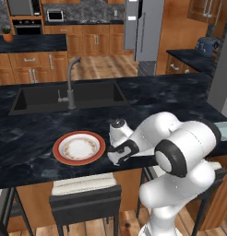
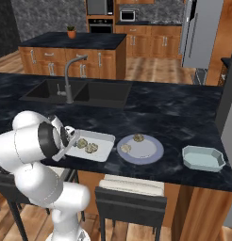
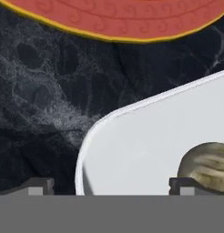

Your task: Place two dumplings into each of the tupperware containers and then place the containers in the fridge.

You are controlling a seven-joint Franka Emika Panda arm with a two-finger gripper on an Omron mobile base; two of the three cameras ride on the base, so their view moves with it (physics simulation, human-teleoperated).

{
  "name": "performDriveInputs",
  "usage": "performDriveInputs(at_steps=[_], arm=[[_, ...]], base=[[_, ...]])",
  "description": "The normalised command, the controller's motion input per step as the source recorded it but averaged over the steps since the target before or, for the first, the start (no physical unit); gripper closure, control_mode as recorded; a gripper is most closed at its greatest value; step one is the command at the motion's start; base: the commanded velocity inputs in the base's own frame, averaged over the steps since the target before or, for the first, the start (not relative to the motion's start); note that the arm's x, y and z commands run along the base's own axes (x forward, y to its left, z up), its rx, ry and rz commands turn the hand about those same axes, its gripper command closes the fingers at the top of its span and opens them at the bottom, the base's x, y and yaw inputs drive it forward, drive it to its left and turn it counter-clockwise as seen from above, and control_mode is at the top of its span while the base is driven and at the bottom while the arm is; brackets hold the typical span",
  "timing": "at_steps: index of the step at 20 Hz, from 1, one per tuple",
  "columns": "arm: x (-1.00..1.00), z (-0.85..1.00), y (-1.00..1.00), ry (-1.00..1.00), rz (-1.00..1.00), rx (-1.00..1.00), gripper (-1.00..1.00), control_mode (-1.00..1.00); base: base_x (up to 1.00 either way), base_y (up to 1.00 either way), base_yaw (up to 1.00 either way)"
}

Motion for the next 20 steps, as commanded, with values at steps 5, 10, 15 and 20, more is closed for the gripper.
performDriveInputs(at_steps=[5,10,15,20], arm=[[0.44,-0.38,0.0,0.01,0.11,-0.06,-1.0,-1.0],[0.06,-0.37,0.0,0.0,0.07,-0.04,-1.0,-1.0],[-0.06,-0.44,-0.01,0.0,0.01,-0.01,1.0,-1.0],[-0.23,-0.31,-0.05,-0.03,0.0,0.0,1.0,-1.0]], base=[[0.0,0.0,0.0],[0.0,0.0,0.0],[0.0,0.0,0.0],[0.0,0.0,0.0]])
